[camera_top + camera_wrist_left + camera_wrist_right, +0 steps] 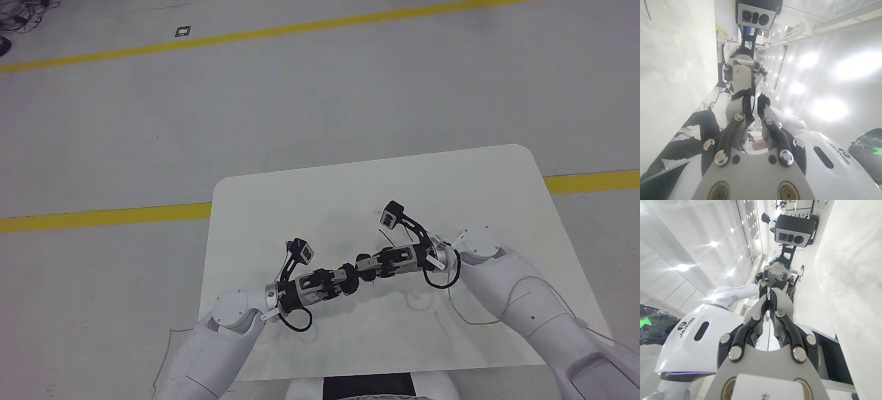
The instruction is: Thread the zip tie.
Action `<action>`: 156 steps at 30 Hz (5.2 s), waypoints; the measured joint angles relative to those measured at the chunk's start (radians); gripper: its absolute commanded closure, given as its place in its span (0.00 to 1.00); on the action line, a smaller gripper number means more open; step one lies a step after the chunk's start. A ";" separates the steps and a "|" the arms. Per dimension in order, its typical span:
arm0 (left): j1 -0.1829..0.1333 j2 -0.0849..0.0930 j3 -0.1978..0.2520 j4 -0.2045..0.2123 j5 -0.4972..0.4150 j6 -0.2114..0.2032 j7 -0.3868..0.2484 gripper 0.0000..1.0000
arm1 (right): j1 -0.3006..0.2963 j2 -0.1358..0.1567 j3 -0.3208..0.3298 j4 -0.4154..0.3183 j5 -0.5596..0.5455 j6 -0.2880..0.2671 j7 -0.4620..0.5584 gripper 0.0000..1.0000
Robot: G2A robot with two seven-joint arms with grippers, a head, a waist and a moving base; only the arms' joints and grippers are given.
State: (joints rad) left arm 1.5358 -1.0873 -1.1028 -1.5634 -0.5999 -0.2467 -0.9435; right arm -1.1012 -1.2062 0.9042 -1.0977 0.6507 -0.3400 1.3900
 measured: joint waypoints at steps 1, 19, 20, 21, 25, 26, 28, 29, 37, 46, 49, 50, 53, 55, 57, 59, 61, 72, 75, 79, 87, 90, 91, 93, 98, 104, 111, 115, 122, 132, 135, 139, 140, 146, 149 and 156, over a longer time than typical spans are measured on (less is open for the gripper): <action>0.000 0.001 0.001 0.000 0.000 0.000 0.001 0.94 | 0.000 0.000 0.000 -0.001 0.000 0.000 0.000 1.00; -0.007 0.008 0.004 0.014 -0.035 -0.016 0.016 1.00 | 0.000 0.008 -0.004 0.001 0.020 0.000 0.000 0.00; -0.007 0.009 0.003 0.016 -0.038 -0.020 0.014 1.00 | -0.001 0.010 0.003 0.003 0.023 0.000 0.000 0.00; -0.007 0.009 0.001 0.017 -0.038 -0.025 0.013 1.00 | -0.002 0.012 0.011 0.004 0.025 0.000 0.000 0.00; -0.005 0.012 -0.012 0.014 -0.024 -0.071 0.033 1.00 | -0.019 0.027 0.074 0.011 0.042 0.000 0.000 0.00; -0.003 0.013 -0.015 0.011 -0.017 -0.085 0.039 1.00 | -0.023 0.030 0.089 0.012 0.041 0.000 0.000 0.00; -0.002 0.014 -0.028 -0.008 0.019 -0.095 0.056 1.00 | -0.034 0.036 0.123 0.015 0.035 0.000 -0.001 0.00; 0.000 0.014 -0.034 -0.022 0.043 -0.095 0.065 1.00 | -0.038 0.038 0.135 0.014 0.031 0.000 -0.003 0.00; 0.025 0.006 -0.081 -0.105 0.253 -0.093 0.192 1.00 | -0.054 0.039 0.166 -0.003 0.037 0.000 -0.035 0.00; 0.028 0.010 -0.077 -0.119 0.319 -0.083 0.220 1.00 | -0.038 0.062 0.191 -0.050 -0.131 0.008 -0.166 0.00; 0.038 0.016 -0.100 -0.119 0.300 -0.090 0.207 1.00 | -0.035 0.084 0.213 -0.120 -0.419 0.047 -0.256 0.00; 0.043 0.018 -0.108 -0.121 0.297 -0.092 0.206 1.00 | -0.033 0.090 0.214 -0.144 -0.498 0.063 -0.268 0.00; 0.060 0.024 -0.131 -0.132 0.289 -0.094 0.201 1.00 | -0.022 0.102 0.193 -0.226 -0.740 0.116 -0.287 0.00; 0.070 0.028 -0.143 -0.140 0.290 -0.093 0.200 1.00 | -0.013 0.102 0.156 -0.276 -0.891 0.143 -0.301 0.00; 0.078 0.030 -0.151 -0.148 0.291 -0.093 0.202 1.00 | -0.011 0.099 0.136 -0.306 -0.952 0.145 -0.319 0.00; 0.086 0.032 -0.157 -0.157 0.292 -0.093 0.203 1.00 | -0.011 0.098 0.133 -0.316 -0.938 0.139 -0.325 0.00; 0.089 0.033 -0.159 -0.159 0.294 -0.093 0.205 1.00 | -0.011 0.098 0.134 -0.314 -0.926 0.139 -0.324 0.00; 0.088 0.033 -0.159 -0.158 0.294 -0.093 0.205 1.00 | -0.017 0.110 0.119 -0.356 -1.115 0.110 -0.360 0.00; 0.088 0.033 -0.159 -0.158 0.294 -0.093 0.205 1.00 | 0.006 0.114 0.116 -0.341 -1.131 0.045 -0.302 0.00; 0.088 0.033 -0.159 -0.158 0.294 -0.093 0.205 1.00 | 0.058 0.118 0.087 -0.342 -1.118 -0.003 -0.203 0.00; 0.088 0.033 -0.159 -0.158 0.294 -0.093 0.205 1.00 | 0.156 0.135 -0.007 -0.346 -1.037 0.000 -0.082 0.00; 0.088 0.033 -0.159 -0.158 0.294 -0.093 0.205 1.00 | 0.179 0.135 -0.037 -0.327 -1.014 0.000 -0.075 0.00; 0.088 0.033 -0.159 -0.158 0.294 -0.093 0.205 1.00 | 0.178 0.135 -0.037 -0.327 -1.014 0.000 -0.076 0.00; 0.088 0.033 -0.159 -0.158 0.294 -0.093 0.205 1.00 | 0.177 0.135 -0.035 -0.328 -1.015 0.000 -0.076 0.00; 0.088 0.033 -0.159 -0.158 0.294 -0.093 0.205 1.00 | 0.175 0.135 -0.035 -0.326 -1.015 0.000 -0.079 0.00; 0.088 0.033 -0.159 -0.158 0.294 -0.093 0.205 1.00 | 0.186 0.133 -0.045 -0.288 -1.019 0.000 -0.121 0.00; 0.088 0.033 -0.159 -0.158 0.294 -0.093 0.205 1.00 | 0.235 0.117 -0.106 -0.224 -1.054 0.000 -0.152 0.21; 0.088 0.033 -0.159 -0.158 0.294 -0.093 0.205 1.00 | 0.267 0.102 -0.149 -0.167 -1.062 0.000 -0.185 0.58; 0.088 0.033 -0.159 -0.158 0.294 -0.093 0.205 1.00 | 0.306 0.084 -0.201 -0.093 -1.066 0.000 -0.227 0.69; 0.088 0.033 -0.159 -0.158 0.294 -0.093 0.205 1.00 | 0.333 0.067 -0.243 -0.031 -1.108 0.000 -0.248 0.78; 0.088 0.033 -0.159 -0.158 0.294 -0.093 0.205 1.00 | 0.338 0.061 -0.252 -0.018 -1.118 0.002 -0.247 0.79; 0.088 0.033 -0.159 -0.158 0.294 -0.093 0.205 1.00 | 0.345 0.053 -0.262 -0.005 -1.124 0.003 -0.249 0.78; 0.088 0.033 -0.159 -0.158 0.294 -0.093 0.205 1.00 | 0.347 0.051 -0.265 -0.002 -1.125 0.002 -0.249 0.78; 0.088 0.033 -0.159 -0.158 0.294 -0.093 0.205 1.00 | 0.361 0.036 -0.285 0.018 -1.139 0.006 -0.253 0.81; 0.088 0.033 -0.159 -0.158 0.294 -0.093 0.205 1.00 | 0.369 0.028 -0.295 0.029 -1.147 0.013 -0.254 0.80; 0.088 0.033 -0.159 -0.158 0.294 -0.093 0.205 1.00 | 0.385 0.009 -0.316 0.053 -1.164 0.027 -0.255 0.82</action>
State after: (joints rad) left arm 1.6243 -1.0545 -1.2617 -1.7216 -0.3062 -0.3400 -0.7385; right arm -0.7163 -1.1968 0.5882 -1.0445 -0.5134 -0.3126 1.1348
